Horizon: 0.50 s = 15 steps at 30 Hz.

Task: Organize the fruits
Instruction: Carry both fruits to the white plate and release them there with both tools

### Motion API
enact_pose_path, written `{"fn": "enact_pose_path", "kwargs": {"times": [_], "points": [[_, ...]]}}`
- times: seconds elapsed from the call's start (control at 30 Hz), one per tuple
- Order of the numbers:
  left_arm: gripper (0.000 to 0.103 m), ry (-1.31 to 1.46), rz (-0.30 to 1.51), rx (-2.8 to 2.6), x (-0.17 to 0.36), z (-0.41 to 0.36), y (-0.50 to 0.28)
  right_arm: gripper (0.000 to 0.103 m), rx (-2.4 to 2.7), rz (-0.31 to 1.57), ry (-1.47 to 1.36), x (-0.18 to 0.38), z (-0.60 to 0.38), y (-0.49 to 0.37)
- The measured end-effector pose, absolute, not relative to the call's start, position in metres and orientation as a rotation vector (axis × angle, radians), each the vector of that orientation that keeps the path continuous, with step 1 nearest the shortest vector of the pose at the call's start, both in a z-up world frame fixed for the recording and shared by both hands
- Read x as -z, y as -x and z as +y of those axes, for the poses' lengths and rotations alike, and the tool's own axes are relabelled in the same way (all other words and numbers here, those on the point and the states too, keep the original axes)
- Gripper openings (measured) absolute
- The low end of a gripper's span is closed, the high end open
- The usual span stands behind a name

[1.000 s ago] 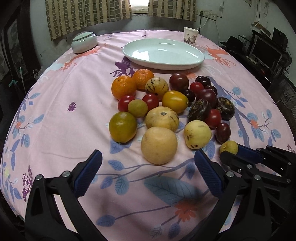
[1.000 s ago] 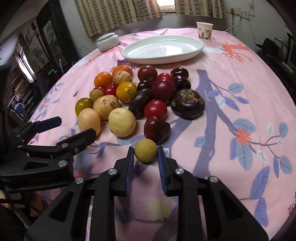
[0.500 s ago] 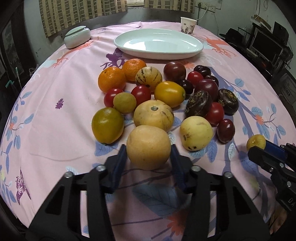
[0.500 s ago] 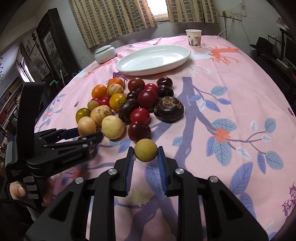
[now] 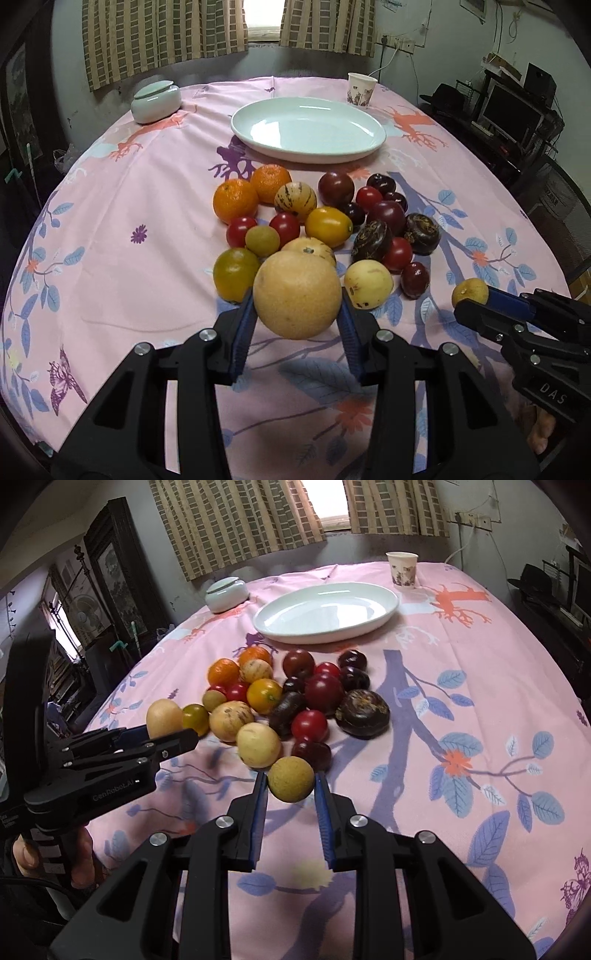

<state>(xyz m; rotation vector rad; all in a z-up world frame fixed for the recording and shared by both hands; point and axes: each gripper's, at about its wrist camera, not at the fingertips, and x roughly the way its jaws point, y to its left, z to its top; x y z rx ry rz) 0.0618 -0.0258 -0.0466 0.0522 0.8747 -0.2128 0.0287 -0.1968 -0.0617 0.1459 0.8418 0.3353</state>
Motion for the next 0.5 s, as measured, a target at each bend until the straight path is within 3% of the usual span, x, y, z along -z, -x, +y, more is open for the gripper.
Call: {"fn": "enact_pose_path", "kwargs": {"times": [0.23,0.5], "points": [[0.043,-0.092,0.787,0.175,-0.009,-0.014,-0.105,0.026,-0.380,0.769,-0.077,0.007,-0.185,-0.061],[0.043,-0.104,0.756,0.111,-0.048,-0.025,-0.233,0.026,-0.323,0.726,-0.002,-0.022,-0.186,-0.176]]}}
